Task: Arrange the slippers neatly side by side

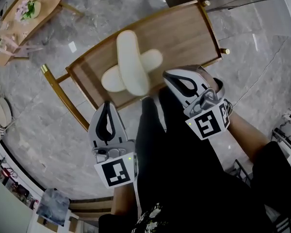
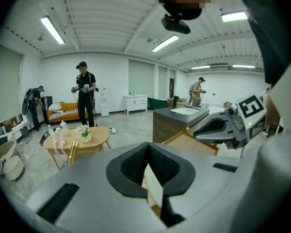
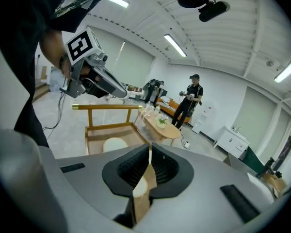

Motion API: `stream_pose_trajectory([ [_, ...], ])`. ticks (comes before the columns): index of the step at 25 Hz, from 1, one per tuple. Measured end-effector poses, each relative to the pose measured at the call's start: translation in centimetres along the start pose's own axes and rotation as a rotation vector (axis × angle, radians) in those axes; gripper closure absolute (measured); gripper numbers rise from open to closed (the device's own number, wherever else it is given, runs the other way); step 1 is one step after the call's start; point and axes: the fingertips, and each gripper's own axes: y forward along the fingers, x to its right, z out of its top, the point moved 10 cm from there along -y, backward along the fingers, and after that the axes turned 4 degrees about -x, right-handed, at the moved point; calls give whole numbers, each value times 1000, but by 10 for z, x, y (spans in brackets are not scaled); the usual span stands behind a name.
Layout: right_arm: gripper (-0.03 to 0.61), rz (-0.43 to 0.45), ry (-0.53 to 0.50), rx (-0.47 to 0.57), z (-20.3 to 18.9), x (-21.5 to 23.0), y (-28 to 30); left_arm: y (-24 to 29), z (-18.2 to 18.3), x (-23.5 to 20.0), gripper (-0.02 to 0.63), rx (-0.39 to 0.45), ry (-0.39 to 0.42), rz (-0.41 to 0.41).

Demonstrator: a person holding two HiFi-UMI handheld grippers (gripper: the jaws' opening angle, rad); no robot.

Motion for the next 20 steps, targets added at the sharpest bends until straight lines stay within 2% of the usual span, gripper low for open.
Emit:
stream_pose_trajectory([
  [8, 583, 131, -47, -13, -34, -5, 36, 31, -24, 1, 626, -38, -32, 28],
  [13, 491, 228, -78, -13, -51, -11, 62, 46, -42, 1, 626, -60, -59, 38],
  [20, 484, 296, -207, -46, -80, -15, 84, 58, -59, 3, 626, -109, -73, 48],
])
